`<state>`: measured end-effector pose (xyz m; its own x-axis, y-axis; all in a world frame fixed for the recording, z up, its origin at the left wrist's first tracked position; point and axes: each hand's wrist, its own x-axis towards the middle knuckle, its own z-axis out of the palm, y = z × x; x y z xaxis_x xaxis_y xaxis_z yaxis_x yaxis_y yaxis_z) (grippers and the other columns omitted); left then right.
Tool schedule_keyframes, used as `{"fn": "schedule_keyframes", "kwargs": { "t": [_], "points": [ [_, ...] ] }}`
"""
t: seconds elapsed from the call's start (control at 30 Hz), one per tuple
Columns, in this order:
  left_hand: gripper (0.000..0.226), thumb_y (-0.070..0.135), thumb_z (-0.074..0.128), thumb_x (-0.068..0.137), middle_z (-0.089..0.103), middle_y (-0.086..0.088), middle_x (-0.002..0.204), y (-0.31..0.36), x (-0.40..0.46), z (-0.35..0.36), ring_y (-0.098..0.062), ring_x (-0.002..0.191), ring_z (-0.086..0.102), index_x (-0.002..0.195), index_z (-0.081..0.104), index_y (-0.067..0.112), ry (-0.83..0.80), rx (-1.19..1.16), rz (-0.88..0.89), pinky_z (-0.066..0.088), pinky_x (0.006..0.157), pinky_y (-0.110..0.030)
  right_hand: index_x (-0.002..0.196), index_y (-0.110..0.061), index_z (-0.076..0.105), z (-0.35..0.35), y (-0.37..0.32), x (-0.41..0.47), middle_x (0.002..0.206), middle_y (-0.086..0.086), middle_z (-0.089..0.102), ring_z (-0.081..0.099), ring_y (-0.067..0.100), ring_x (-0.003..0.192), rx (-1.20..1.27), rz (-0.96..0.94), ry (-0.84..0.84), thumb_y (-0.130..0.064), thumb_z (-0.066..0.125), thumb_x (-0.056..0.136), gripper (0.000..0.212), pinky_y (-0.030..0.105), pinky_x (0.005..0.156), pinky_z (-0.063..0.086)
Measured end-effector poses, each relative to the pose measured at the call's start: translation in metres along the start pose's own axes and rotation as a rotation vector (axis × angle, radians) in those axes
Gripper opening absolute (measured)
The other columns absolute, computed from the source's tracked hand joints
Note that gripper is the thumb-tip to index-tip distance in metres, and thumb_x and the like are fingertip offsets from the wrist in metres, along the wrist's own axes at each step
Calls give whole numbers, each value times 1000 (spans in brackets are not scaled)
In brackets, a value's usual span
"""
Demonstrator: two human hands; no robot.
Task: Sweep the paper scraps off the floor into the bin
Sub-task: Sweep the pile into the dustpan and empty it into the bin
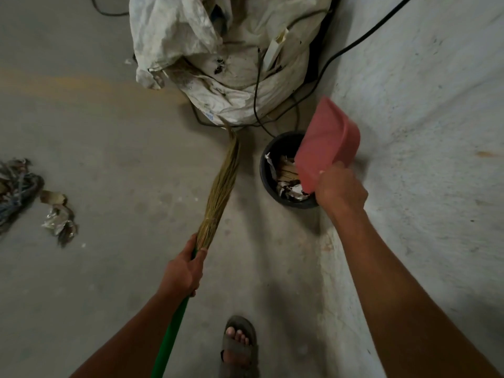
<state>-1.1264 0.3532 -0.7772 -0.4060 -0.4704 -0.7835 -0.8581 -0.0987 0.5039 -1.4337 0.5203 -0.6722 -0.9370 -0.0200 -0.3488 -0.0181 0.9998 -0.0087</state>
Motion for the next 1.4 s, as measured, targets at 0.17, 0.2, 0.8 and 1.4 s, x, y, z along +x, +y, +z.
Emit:
{"fn": "schedule_keyframes", "kwargs": {
  "t": [0.17, 0.2, 0.8, 1.4],
  "points": [
    [60, 46, 51, 109, 66, -14, 86, 5, -1, 0, -23, 62, 58, 163, 25, 49, 10, 17, 10, 51, 48, -31, 141, -7, 48, 12, -7, -30, 135, 20, 60, 63, 42, 118, 95, 10, -81, -35, 44, 109, 43, 41, 80, 40],
    [60, 46, 51, 109, 66, -14, 85, 4, 0, 0, -22, 61, 58, 163, 25, 49, 6, 21, 13, 51, 48, -31, 140, -7, 49, 19, -10, -33, 134, 20, 61, 63, 41, 117, 90, -5, -98, -36, 43, 109, 43, 41, 80, 41],
    [59, 47, 48, 109, 66, -12, 84, -30, -15, -42, -23, 62, 60, 163, 23, 51, 31, -19, 26, 53, 50, -32, 143, -3, 36, 39, -38, -101, 130, 24, 62, 64, 47, 113, 159, 124, 65, -33, 46, 109, 46, 49, 81, 46],
    [60, 49, 47, 108, 66, -12, 87, -164, -24, -216, -25, 63, 64, 164, 24, 49, 153, -154, -18, 54, 45, -32, 120, -10, 51, 147, -239, -294, 113, 18, 69, 67, 41, 102, 355, -80, -158, -45, 41, 110, 38, 50, 86, 56]
  ]
}}
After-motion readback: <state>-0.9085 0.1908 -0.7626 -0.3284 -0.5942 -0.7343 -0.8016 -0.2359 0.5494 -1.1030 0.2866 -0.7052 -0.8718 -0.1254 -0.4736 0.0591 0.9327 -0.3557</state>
